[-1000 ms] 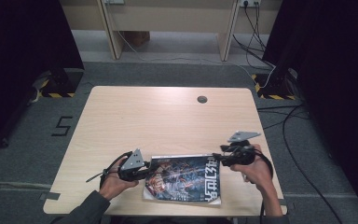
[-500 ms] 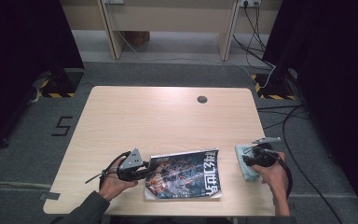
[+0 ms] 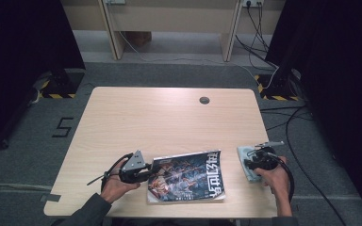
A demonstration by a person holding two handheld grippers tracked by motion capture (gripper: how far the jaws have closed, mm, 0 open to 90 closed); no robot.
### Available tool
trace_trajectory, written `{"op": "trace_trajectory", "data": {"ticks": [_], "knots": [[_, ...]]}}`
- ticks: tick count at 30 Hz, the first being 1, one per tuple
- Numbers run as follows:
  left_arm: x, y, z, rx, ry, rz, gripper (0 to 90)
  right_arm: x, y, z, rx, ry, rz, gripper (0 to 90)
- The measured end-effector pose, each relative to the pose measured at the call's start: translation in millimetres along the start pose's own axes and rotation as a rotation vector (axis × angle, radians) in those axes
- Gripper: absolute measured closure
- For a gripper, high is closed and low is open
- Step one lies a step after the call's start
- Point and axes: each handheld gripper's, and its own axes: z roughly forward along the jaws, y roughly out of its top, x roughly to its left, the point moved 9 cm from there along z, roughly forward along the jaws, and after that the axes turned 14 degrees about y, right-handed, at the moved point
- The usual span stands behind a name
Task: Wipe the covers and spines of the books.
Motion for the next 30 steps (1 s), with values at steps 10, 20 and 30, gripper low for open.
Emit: {"op": "trace_trajectory", "data": {"ticks": [10, 20, 30], "knots": [[-0.7, -0.9, 2.0, 0.005, -0.008, -0.012, 82.0, 16.3, 14.7, -3.0, -0.093, 0.107, -0.021, 78.5], [-3.7, 0.2, 2.4, -0.006, -0.008, 0.000, 82.0, 96.5, 61.6, -11.1, -0.190, 0.232, -0.212, 78.6], [-9.3, 3.4, 2.6, -0.026, -0.013, 0.040, 82.0, 155.3, 86.0, 22.6, -0.155, 0.312, -0.293, 77.8]]}}
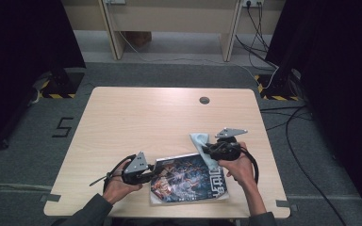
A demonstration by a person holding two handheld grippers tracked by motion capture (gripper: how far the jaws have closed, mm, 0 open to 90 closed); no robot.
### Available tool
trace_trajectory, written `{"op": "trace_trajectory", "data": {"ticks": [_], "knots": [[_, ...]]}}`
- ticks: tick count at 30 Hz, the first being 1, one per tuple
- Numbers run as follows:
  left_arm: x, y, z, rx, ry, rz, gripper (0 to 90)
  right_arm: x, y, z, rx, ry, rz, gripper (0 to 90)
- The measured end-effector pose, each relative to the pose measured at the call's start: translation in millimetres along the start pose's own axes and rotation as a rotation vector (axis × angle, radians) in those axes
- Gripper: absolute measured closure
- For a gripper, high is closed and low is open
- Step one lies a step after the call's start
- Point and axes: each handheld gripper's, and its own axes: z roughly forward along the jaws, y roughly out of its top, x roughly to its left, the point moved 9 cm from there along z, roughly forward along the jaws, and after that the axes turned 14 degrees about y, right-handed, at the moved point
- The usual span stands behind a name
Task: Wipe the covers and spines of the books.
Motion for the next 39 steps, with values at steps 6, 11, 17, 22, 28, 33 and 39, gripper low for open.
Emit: {"op": "trace_trajectory", "data": {"ticks": [6, 11, 17, 22, 28, 33, 39], "knots": [[-2.6, -0.1, 1.4, 0.004, 0.008, 0.020, 82.0, 18.2, 0.5, 21.4, 0.020, 0.049, 0.000, 77.7], [-6.1, 2.9, 2.3, -0.011, 0.011, 0.030, 81.9, 53.6, 13.7, 31.0, 0.001, 0.131, -0.049, 77.7], [-6.9, 2.8, 3.3, -0.022, 0.001, 0.029, 81.7, 68.9, 17.4, 34.7, 0.024, 0.134, -0.097, 76.4], [-7.6, 2.6, 3.5, -0.018, -0.001, 0.031, 80.7, 42.9, 7.8, 28.9, 0.037, 0.087, -0.025, 75.4], [-9.0, 3.7, 4.2, -0.022, 0.003, 0.044, 80.8, 19.0, -0.6, 22.7, 0.028, 0.043, 0.044, 75.7], [-10.6, 5.0, 4.0, -0.027, 0.013, 0.073, 80.9, 43.6, 12.1, 29.1, 0.018, 0.098, 0.001, 75.5], [-10.9, 4.3, 4.6, -0.025, 0.018, 0.080, 80.8, 77.8, 28.5, 43.4, 0.001, 0.187, -0.042, 75.6]]}}
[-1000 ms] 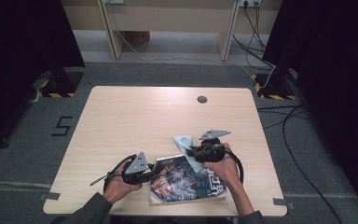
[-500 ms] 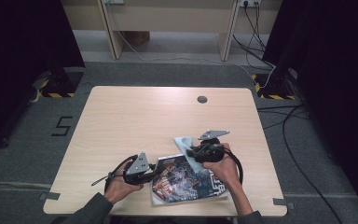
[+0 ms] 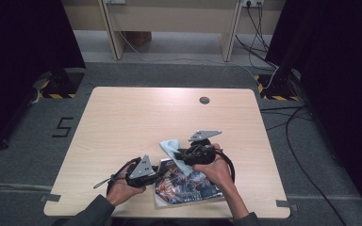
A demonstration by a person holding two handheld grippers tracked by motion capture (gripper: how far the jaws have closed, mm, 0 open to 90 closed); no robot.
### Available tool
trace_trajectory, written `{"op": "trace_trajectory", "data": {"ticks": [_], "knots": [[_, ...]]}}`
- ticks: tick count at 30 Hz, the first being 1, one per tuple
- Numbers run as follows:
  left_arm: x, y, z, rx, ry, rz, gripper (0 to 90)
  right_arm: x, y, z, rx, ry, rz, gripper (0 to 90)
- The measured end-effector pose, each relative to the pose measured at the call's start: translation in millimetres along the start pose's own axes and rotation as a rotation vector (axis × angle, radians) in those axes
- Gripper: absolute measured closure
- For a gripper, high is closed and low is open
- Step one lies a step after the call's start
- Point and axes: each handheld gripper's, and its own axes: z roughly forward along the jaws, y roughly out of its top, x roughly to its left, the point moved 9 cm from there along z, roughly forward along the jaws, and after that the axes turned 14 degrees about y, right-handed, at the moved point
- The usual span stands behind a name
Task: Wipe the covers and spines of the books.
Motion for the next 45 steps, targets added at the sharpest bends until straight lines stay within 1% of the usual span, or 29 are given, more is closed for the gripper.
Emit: {"op": "trace_trajectory", "data": {"ticks": [1, 2, 7, 8, 10, 12, 13, 14, 15, 16, 17, 18, 19, 20, 21, 22, 24, 28, 30, 31, 32, 34, 35, 36, 37, 38, 39, 42, 45], "knots": [[0.0, 0.0, 0.0, 0.000, 0.000, 0.000, 80.8, 0.0, 0.0, 0.0, 0.000, 0.000, 0.000, 75.6], [-0.4, -0.1, -0.5, -0.002, 0.003, 0.005, 80.8, 6.2, 2.2, 3.8, 0.004, 0.014, -0.012, 75.7], [-1.2, 1.1, -0.6, -0.002, 0.004, 0.024, 80.7, 2.1, 1.3, -0.2, -0.003, 0.010, -0.001, 75.4], [-2.1, 1.9, -1.1, -0.007, 0.007, 0.027, 80.8, -8.5, -1.3, -5.4, 0.007, -0.028, 0.002, 75.7], [-2.4, 2.3, -1.3, -0.008, 0.007, 0.033, 80.9, -19.9, -4.3, -9.7, 0.000, -0.062, 0.029, 76.1], [-2.7, 2.1, -0.3, -0.002, 0.008, 0.039, 81.0, -22.6, -6.5, -10.1, -0.008, -0.065, 0.042, 77.0], [-3.0, 1.9, 0.1, -0.001, 0.007, 0.032, 81.0, -22.6, -6.5, -10.1, -0.008, -0.065, 0.042, 77.0], [-2.8, 2.3, -0.2, -0.005, 0.007, 0.020, 81.1, -19.0, -4.4, -7.8, 0.007, -0.080, 0.010, 77.5], [-2.8, 2.3, -0.2, -0.005, 0.007, 0.020, 81.2, -19.0, -4.4, -7.8, 0.007, -0.080, 0.010, 77.5], [-2.7, 2.4, -0.1, -0.003, 0.006, 0.014, 81.4, -7.9, 0.0, -3.2, 0.000, -0.056, -0.013, 77.6], [-2.7, 2.4, -0.1, -0.003, 0.006, 0.014, 81.5, -7.9, 0.0, -3.2, 0.000, -0.056, -0.013, 77.6], [-2.9, 2.4, 0.5, -0.003, 0.004, 0.002, 81.6, 5.2, 3.7, 1.6, 0.002, -0.041, -0.047, 77.6], [-2.9, 2.4, 0.5, -0.003, 0.004, 0.002, 81.7, 5.2, 3.7, 1.6, 0.002, -0.041, -0.047, 77.6], [-2.8, 2.2, 0.2, -0.001, 0.002, -0.013, 81.8, 18.3, 8.3, 7.2, -0.004, -0.016, -0.073, 77.7], [-2.8, 2.2, 0.2, -0.001, 0.002, -0.013, 81.9, 18.3, 8.3, 7.2, -0.004, -0.016, -0.073, 77.7], [-2.5, 1.6, 0.4, 0.003, 0.000, -0.021, 81.9, 23.7, 9.8, 9.9, -0.005, -0.013, -0.085, 77.7], [-1.5, 1.0, 1.3, 0.002, -0.002, -0.040, 81.9, 33.0, 11.5, 14.0, 0.007, -0.026, -0.128, 77.6], [-1.9, -0.2, 2.0, 0.009, 0.004, -0.031, 81.9, 32.1, 10.1, 14.8, 0.010, -0.022, -0.130, 77.8], [-1.4, -0.4, 1.8, 0.009, 0.003, -0.031, 81.7, 25.0, 8.4, 12.0, 0.022, -0.055, -0.134, 77.8], [-1.4, -0.4, 1.8, 0.009, 0.003, -0.031, 81.7, 25.0, 8.4, 12.0, 0.022, -0.055, -0.134, 77.8], [-1.5, -0.1, 1.6, 0.008, 0.003, -0.032, 81.7, 19.9, 7.5, 9.8, 0.029, -0.073, -0.130, 77.8], [-1.8, 0.0, 2.2, 0.009, 0.009, -0.025, 81.7, 11.2, 4.5, 5.9, 0.019, -0.084, -0.099, 77.8], [-1.8, 0.0, 2.2, 0.009, 0.009, -0.025, 81.6, 11.2, 4.5, 5.9, 0.019, -0.084, -0.099, 77.8], [-1.6, -0.1, 2.1, 0.009, 0.007, -0.026, 81.6, 14.5, 5.6, 7.3, 0.028, -0.095, -0.116, 77.9], [-1.4, 0.0, 2.0, 0.009, 0.007, -0.028, 81.6, 14.5, 5.6, 7.3, 0.028, -0.095, -0.116, 77.9], [-2.0, -0.3, 2.1, 0.012, 0.011, -0.025, 81.6, 23.9, 9.1, 12.1, 0.015, -0.061, -0.126, 77.9], [-2.0, -0.3, 2.1, 0.012, 0.011, -0.025, 81.7, 23.9, 9.1, 12.1, 0.015, -0.061, -0.126, 77.9], [-1.8, -0.6, 2.3, 0.010, 0.011, -0.024, 81.7, 38.7, 11.6, 18.8, 0.026, -0.044, -0.170, 77.7], [-2.3, -0.7, 2.3, 0.012, 0.013, -0.016, 81.7, 38.1, 11.2, 18.6, 0.025, -0.039, -0.164, 77.6]]}}
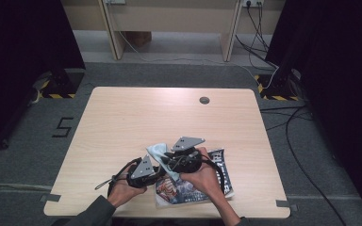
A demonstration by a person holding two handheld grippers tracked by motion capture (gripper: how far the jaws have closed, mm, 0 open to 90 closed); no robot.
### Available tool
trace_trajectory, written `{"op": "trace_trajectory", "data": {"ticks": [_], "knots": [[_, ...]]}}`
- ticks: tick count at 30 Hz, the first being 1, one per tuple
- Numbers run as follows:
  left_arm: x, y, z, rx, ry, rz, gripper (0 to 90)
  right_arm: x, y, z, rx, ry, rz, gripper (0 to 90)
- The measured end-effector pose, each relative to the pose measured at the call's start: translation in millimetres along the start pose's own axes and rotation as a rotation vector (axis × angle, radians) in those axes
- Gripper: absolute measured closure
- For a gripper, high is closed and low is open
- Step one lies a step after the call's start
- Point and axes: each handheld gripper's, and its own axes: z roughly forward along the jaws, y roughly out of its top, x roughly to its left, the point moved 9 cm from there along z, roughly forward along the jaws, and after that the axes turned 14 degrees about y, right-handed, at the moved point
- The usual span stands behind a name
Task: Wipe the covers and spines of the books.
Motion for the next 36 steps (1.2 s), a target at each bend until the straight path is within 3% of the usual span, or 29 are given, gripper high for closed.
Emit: {"op": "trace_trajectory", "data": {"ticks": [5, 6, 7, 8, 9, 11, 14, 15, 16, 17, 20, 21, 22, 23, 25, 30, 31, 32, 33, 36], "knots": [[0.1, -0.1, 0.2, 0.001, 0.000, 0.001, 81.5, -28.8, -13.4, -12.0, 0.002, -0.027, 0.078, 77.6], [-0.2, -0.2, 0.4, 0.001, 0.002, 0.005, 81.5, -28.8, -13.4, -12.0, 0.002, -0.027, 0.078, 77.6], [-0.2, -0.1, 0.1, 0.000, -0.001, 0.011, 81.3, -41.7, -21.2, -17.8, 0.009, -0.045, 0.118, 77.5], [-0.2, -0.1, 0.1, 0.000, -0.001, 0.011, 81.3, -41.7, -21.2, -17.8, 0.009, -0.045, 0.118, 77.5], [-0.5, 0.3, 0.1, -0.002, -0.002, 0.008, 81.3, -56.0, -28.4, -24.3, 0.011, -0.064, 0.153, 77.5], [-0.7, 0.5, 0.0, -0.004, 0.000, 0.010, 81.3, -62.3, -32.9, -27.6, 0.012, -0.069, 0.182, 77.4], [-1.2, 1.1, -0.3, -0.005, -0.001, 0.013, 81.2, -84.2, -46.7, -38.1, 0.018, -0.115, 0.219, 77.5], [-1.2, 1.2, 0.0, -0.006, -0.001, 0.010, 81.2, -97.7, -55.9, -44.8, 0.026, -0.154, 0.243, 77.4], [-1.2, 1.2, 0.0, -0.006, -0.001, 0.010, 81.2, -97.7, -55.9, -44.8, 0.026, -0.154, 0.243, 77.4], [-1.3, 1.2, 0.0, -0.006, 0.000, 0.013, 81.1, -109.7, -64.8, -50.4, 0.022, -0.177, 0.273, 77.5], [-1.6, 1.5, -0.5, -0.008, -0.001, 0.020, 81.0, -121.0, -73.4, -56.8, 0.025, -0.207, 0.310, 77.4], [-1.4, 1.5, -0.4, -0.008, -0.001, 0.020, 81.0, -134.1, -82.7, -64.0, 0.039, -0.252, 0.327, 77.3], [-1.4, 1.5, -0.4, -0.008, -0.001, 0.020, 81.0, -134.1, -82.7, -64.0, 0.039, -0.252, 0.327, 77.3], [-1.2, 1.4, 0.0, -0.009, -0.002, 0.018, 80.9, -145.0, -91.0, -69.5, 0.030, -0.281, 0.359, 77.3], [-1.1, 1.4, 0.1, -0.008, -0.003, 0.017, 80.9, -150.6, -96.0, -72.8, 0.020, -0.289, 0.379, 77.4], [-0.6, 1.1, 0.0, -0.007, -0.005, 0.014, 80.8, -142.8, -90.9, -71.2, 0.023, -0.267, 0.363, 77.7], [-0.4, 0.7, 0.3, -0.005, -0.005, 0.013, 80.7, -133.0, -83.0, -64.6, 0.017, -0.233, 0.337, 77.7], [-0.4, 0.7, 0.3, -0.005, -0.005, 0.013, 80.7, -133.0, -83.0, -64.6, 0.017, -0.233, 0.337, 77.7], [-0.3, 0.2, 0.5, -0.004, -0.003, 0.012, 80.7, -120.9, -75.0, -56.9, 0.024, -0.219, 0.297, 77.7], [-0.2, 0.3, -0.1, -0.003, -0.006, 0.011, 80.7, -98.6, -59.0, -46.1, 0.019, -0.172, 0.240, 77.7]]}}
